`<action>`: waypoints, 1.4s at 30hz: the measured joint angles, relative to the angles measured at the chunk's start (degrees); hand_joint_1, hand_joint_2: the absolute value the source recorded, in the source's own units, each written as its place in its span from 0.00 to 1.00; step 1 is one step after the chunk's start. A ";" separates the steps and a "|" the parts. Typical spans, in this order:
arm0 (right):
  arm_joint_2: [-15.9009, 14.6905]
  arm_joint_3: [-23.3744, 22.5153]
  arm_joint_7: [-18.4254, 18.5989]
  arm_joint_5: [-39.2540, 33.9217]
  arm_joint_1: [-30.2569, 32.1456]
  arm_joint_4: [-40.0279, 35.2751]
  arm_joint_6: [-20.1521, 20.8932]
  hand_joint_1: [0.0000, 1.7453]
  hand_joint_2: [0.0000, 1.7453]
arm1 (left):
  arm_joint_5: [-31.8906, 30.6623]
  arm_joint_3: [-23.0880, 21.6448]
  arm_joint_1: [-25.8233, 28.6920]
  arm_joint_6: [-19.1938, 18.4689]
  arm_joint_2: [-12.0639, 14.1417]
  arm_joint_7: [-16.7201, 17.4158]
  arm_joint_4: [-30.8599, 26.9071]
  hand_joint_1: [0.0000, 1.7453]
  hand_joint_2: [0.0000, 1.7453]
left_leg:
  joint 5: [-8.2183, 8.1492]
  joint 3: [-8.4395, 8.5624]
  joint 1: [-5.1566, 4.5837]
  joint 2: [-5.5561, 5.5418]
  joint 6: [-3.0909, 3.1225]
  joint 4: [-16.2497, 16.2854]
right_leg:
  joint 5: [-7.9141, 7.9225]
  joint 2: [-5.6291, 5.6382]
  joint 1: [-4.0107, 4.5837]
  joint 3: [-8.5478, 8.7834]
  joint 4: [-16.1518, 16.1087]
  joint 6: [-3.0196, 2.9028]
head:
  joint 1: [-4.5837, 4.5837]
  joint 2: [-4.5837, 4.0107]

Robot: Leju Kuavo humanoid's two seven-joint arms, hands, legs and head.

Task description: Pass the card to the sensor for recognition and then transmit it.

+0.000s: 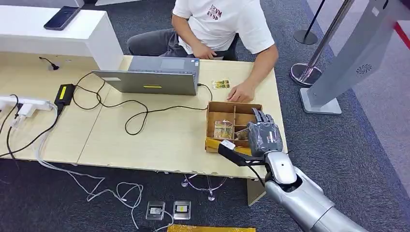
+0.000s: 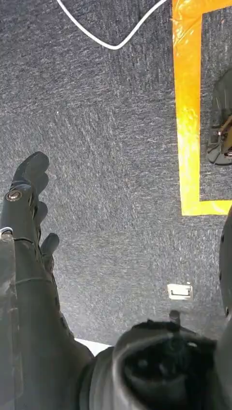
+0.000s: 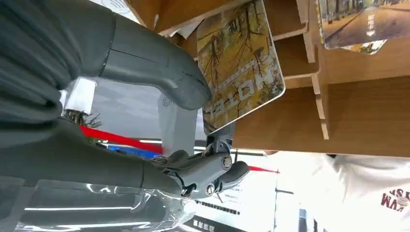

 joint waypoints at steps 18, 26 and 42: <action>-2.67 -6.32 3.61 1.66 -8.83 -3.41 -4.74 1.00 1.00 | -0.02 -0.83 -0.06 1.01 -0.15 0.11 0.00 0.00 0.00 | 0.02 0.03 -0.01 0.01 0.01 0.02 | 0.01 0.02 -0.01 0.00 -0.01 0.01 | 0.00 0.00; -5.44 -8.85 5.86 2.27 -10.67 -7.54 -4.83 1.00 1.00 | -0.02 -2.80 -0.25 0.87 -0.33 0.59 0.00 0.00 0.00 | 0.01 0.03 -0.01 0.01 0.02 0.02 | 0.01 0.01 -0.01 0.00 -0.01 0.01 | -0.02 0.00; -2.26 -6.73 0.53 -0.67 -21.34 -1.99 -0.81 1.00 1.00 | -0.02 -6.56 -1.42 0.39 -0.37 2.01 0.00 0.00 0.00 | 0.02 -0.06 0.00 0.01 0.01 0.01 | 0.01 0.01 -0.01 -0.04 0.05 0.01 | -0.04 0.00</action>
